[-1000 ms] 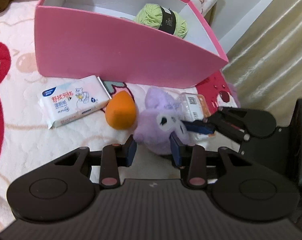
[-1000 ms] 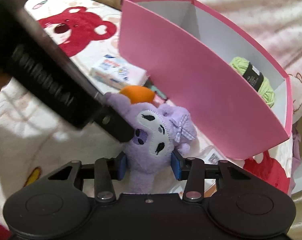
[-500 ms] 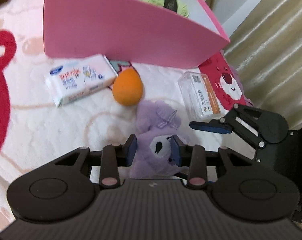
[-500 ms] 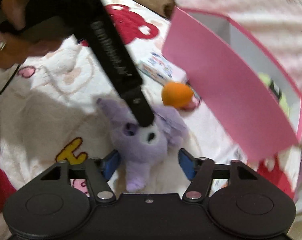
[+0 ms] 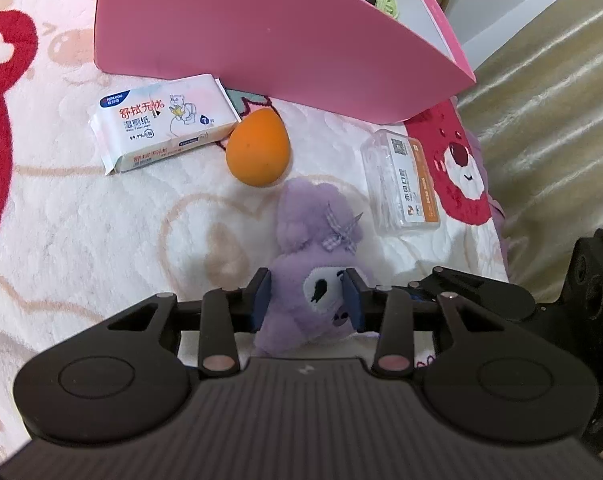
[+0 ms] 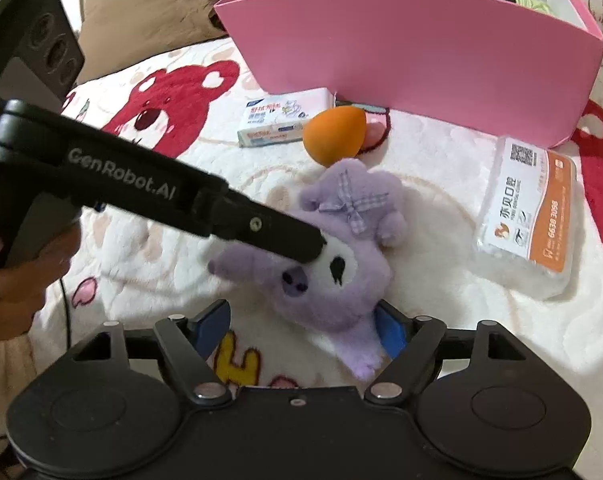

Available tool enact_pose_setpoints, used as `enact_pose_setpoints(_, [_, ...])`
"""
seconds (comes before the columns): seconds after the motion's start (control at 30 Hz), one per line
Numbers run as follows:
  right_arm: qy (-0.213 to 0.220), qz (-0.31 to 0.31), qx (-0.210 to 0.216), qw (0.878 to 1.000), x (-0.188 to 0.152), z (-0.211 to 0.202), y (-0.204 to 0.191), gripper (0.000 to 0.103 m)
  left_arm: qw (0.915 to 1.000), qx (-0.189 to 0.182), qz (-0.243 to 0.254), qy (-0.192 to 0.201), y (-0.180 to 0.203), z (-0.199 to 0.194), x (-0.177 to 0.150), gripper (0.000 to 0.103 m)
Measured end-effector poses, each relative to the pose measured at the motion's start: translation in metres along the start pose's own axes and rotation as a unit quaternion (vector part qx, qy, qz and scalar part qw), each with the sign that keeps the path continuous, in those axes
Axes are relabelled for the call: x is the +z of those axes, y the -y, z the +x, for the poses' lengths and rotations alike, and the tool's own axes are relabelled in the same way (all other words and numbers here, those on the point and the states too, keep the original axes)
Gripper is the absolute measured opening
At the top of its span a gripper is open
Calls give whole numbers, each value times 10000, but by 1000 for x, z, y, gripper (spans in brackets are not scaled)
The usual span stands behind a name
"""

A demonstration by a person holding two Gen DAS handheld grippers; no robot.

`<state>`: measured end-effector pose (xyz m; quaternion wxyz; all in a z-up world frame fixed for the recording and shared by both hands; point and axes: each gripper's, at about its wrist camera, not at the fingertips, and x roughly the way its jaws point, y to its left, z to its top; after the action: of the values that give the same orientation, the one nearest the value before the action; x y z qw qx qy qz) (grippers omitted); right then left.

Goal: Organize objects
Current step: 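Close the right tool on the plush toy's head and lift it, then carry the plush toy into the pink box and open the right tool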

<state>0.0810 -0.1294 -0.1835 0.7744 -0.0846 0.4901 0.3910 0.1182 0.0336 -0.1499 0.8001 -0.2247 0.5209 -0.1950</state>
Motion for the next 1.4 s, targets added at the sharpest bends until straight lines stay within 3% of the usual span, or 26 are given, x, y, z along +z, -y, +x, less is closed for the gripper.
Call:
enact_pose_setpoints(0.03, [22, -30, -86, 10000, -3, -2, -2, 73, 10000, 5, -7, -7, 0, 0, 0, 37])
enact_pose_setpoints(0.1, [20, -241, -325, 9992, 0, -1, -4, 57, 10000, -20, -44, -42, 1, -5, 1, 36])
enact_pose_setpoints(0.33, [192, -549, -399, 9975, 10, -37, -13, 53, 9998, -94, 143, 132, 19, -35, 7, 36])
enact_pose_setpoints(0.7, [627, -882, -396, 9933, 62, -90, -28, 52, 9936, 336, 742, 784, 70, -105, 33, 37])
enact_pose_setpoints(0.87, [749, -1027, -424, 9910, 103, -99, -30, 52, 9882, 700, 900, 1025, 89, -130, 63, 37])
enact_pose_setpoints(1.13, [838, -1245, -476, 9875, 166, -88, -16, 52, 9856, 1068, 868, 979, 91, -130, 134, 37])
enact_pose_setpoints(1.4, [1004, -265, 394, 9938, 196, -37, 32, 52, 9836, 1553, 741, 540, 71, -95, 195, 37])
